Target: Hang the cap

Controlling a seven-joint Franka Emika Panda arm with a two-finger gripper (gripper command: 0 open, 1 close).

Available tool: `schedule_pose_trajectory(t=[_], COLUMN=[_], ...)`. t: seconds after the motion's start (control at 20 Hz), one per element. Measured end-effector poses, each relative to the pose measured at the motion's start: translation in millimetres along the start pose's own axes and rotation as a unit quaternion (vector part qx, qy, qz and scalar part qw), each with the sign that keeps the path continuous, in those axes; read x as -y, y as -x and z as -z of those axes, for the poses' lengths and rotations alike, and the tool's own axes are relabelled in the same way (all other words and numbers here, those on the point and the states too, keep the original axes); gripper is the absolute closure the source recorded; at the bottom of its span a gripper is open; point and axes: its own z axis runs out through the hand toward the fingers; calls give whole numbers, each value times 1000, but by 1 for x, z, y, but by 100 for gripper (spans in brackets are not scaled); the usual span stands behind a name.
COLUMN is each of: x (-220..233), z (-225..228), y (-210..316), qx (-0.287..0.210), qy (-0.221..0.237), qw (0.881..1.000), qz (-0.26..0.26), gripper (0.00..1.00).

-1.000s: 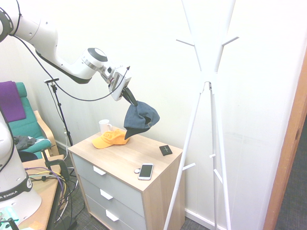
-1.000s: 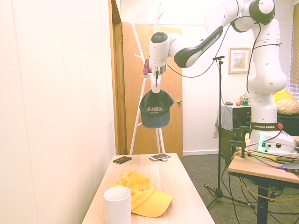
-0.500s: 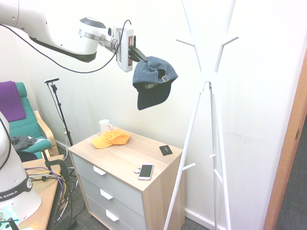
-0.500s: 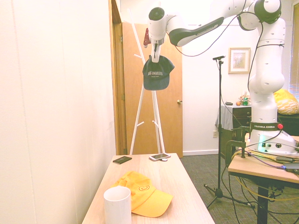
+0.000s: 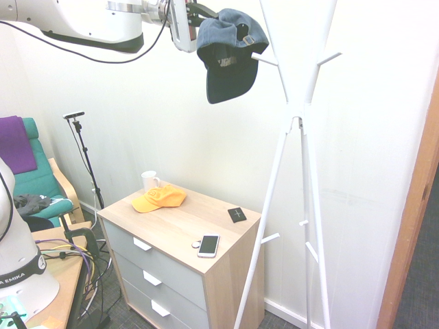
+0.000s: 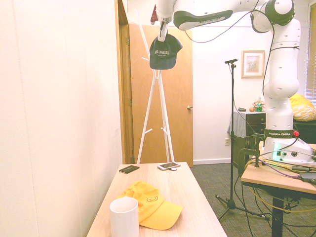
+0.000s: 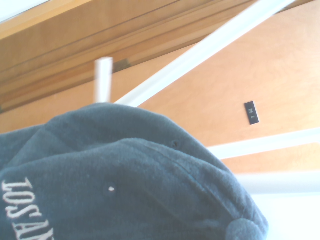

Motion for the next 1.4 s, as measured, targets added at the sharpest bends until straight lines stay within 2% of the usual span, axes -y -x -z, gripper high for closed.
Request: schedule_pose_trajectory(t=[0.15, 0.35, 0.4, 0.65, 1.4], x=[10, 47, 56, 87, 94], z=[-20, -60, -67, -73, -70], y=[-10, 8, 14, 38, 50], qx=[4, 17, 22, 34, 34], qy=[-3, -2, -4, -14, -16], qw=[1000, 1000, 1000, 999, 999], qz=[-6, 10, 11, 11, 14], gripper=[100, 100, 0, 0, 0])
